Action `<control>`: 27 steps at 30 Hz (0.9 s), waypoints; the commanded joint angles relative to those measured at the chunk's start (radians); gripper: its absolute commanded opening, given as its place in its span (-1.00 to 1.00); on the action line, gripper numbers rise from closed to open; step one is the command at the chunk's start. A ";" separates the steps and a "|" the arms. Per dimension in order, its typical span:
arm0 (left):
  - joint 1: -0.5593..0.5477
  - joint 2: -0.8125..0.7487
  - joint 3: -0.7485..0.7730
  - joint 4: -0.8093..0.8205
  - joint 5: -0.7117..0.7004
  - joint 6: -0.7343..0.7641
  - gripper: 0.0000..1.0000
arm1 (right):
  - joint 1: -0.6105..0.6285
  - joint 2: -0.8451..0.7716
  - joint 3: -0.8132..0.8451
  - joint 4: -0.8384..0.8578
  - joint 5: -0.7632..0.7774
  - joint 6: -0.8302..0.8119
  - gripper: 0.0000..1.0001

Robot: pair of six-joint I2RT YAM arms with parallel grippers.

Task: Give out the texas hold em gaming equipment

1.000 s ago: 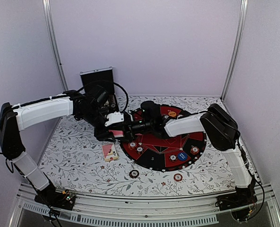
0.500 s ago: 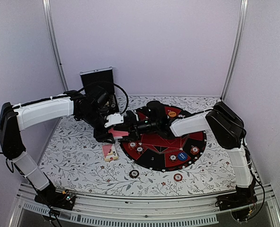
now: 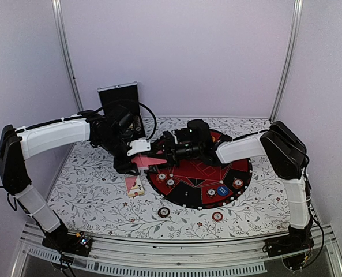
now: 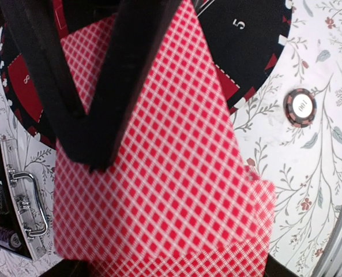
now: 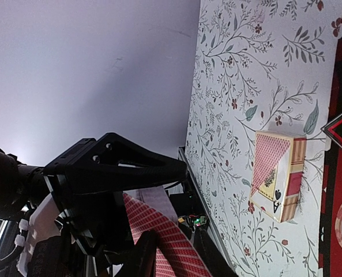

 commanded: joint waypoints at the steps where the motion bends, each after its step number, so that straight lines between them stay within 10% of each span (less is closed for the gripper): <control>1: -0.003 -0.003 0.041 0.028 0.008 0.006 -1.00 | -0.012 -0.036 -0.030 -0.076 0.020 -0.021 -0.53; 14: -0.003 -0.002 0.036 0.023 -0.001 0.007 -1.00 | -0.085 -0.154 -0.138 -0.111 0.021 -0.057 -0.73; 27: -0.005 -0.002 0.039 0.011 -0.005 0.003 -1.00 | -0.413 -0.255 -0.272 -0.242 0.057 -0.215 -0.81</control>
